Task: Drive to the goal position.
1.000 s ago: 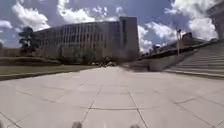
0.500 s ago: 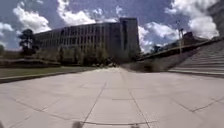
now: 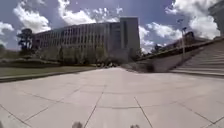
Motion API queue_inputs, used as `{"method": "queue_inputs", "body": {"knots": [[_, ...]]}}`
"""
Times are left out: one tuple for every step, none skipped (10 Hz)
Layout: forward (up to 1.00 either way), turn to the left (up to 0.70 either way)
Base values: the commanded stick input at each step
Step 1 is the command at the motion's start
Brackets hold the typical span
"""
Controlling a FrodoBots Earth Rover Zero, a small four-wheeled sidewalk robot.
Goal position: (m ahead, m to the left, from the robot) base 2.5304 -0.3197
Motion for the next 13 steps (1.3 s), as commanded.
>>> {"method": "queue_inputs", "body": {"knots": [[0.7, -0.31], [0.7, -0.09], [0.7, 0.0], [0.7, 0.0], [0.7, 0.0], [0.7, 0.0], [0.7, 0.0], [0.7, 0.0], [0.7, 0.0], [0.7, 0.0], [0.7, 0.0], [0.7, 0.0], [0.7, 0.0]]}}
